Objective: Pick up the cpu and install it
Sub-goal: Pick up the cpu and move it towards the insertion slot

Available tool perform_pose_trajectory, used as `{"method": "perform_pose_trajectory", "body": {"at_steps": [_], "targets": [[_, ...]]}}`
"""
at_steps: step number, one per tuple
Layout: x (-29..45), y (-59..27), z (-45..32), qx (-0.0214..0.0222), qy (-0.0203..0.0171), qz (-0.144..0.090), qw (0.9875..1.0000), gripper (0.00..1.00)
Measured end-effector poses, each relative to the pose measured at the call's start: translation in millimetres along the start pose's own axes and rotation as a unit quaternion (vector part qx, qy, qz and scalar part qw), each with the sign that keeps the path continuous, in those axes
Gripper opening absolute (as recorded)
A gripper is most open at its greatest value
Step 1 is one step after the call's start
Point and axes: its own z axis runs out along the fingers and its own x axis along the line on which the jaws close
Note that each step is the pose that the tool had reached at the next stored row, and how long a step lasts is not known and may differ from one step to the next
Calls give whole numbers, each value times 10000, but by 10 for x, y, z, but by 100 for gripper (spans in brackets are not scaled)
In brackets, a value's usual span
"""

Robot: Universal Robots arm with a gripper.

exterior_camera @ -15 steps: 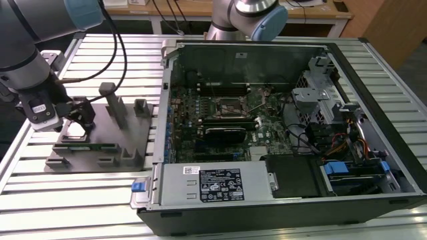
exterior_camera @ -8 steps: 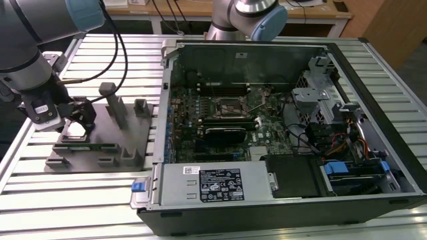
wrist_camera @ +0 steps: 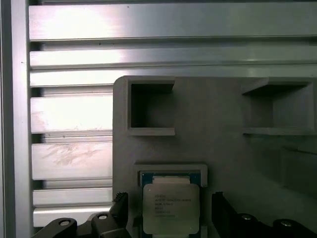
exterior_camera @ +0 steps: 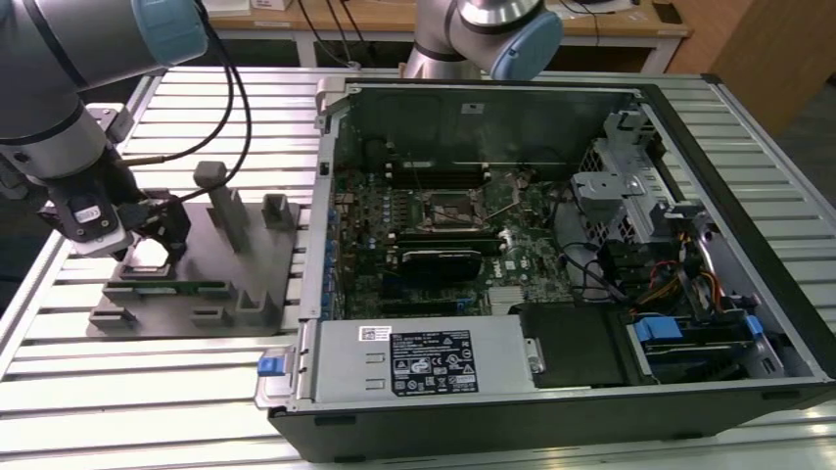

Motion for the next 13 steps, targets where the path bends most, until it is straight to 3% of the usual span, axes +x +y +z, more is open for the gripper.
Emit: {"method": "perform_pose_trajectory", "body": {"at_steps": [10,12,13], "targets": [[0,0,7,6,0,0,10000,76],[0,0,7,6,0,0,10000,75],[0,0,8,6,0,0,10000,68]]}}
